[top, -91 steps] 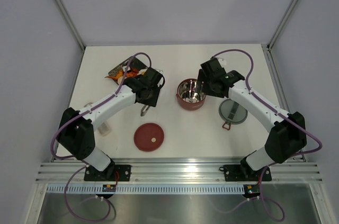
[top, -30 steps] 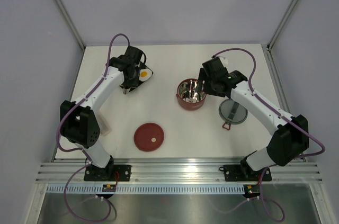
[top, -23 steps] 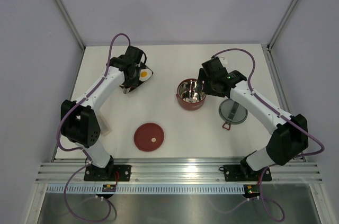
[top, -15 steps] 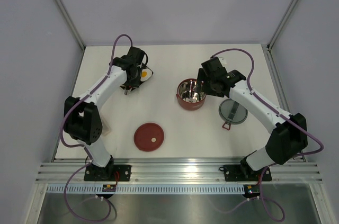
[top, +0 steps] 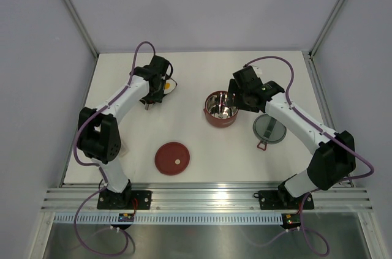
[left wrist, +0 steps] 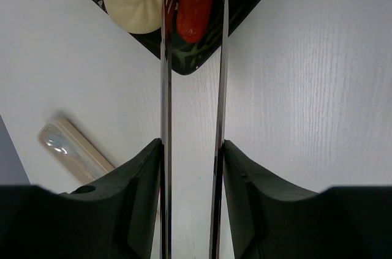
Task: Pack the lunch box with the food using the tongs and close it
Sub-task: Pick up the fake food from the plate.
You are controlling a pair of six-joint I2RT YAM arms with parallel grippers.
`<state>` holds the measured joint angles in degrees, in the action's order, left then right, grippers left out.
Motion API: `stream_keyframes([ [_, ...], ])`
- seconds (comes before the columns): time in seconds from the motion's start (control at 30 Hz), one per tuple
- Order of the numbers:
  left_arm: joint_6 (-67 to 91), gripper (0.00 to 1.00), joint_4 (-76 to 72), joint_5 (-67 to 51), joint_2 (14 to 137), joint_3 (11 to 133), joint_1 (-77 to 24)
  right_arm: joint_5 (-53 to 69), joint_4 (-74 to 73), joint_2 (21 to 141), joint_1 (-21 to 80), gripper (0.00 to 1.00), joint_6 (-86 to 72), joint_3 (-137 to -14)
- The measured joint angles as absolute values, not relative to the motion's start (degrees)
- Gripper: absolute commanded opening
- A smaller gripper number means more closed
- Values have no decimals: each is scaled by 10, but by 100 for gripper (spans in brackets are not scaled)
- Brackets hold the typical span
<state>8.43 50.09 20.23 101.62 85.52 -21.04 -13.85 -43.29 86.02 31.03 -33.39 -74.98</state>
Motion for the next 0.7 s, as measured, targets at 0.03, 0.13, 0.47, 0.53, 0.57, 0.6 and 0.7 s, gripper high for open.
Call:
stream_keyframes([
  [0.03,84,45,501,202,1016,855,-210,-138,-433,860,310,83,-334,-750],
  [0.13,84,45,501,202,1016,855,-210,-138,-433,860,310,83,-334,-750],
  [0.47,88,24,510,202,1016,855,-210,-138,-430,860,299,82,-334,-746],
  [0.53,89,19,510,203,1016,855,-210,-135,-425,857,281,81,-334,-736],
  [0.57,89,17,510,202,1016,855,-210,-134,-425,855,267,80,-334,-730],
  [0.6,89,13,510,202,1016,855,-210,-134,-423,853,254,77,-335,-722],
  [0.7,89,6,510,202,1016,855,-210,-131,-410,832,214,66,-343,-685],
])
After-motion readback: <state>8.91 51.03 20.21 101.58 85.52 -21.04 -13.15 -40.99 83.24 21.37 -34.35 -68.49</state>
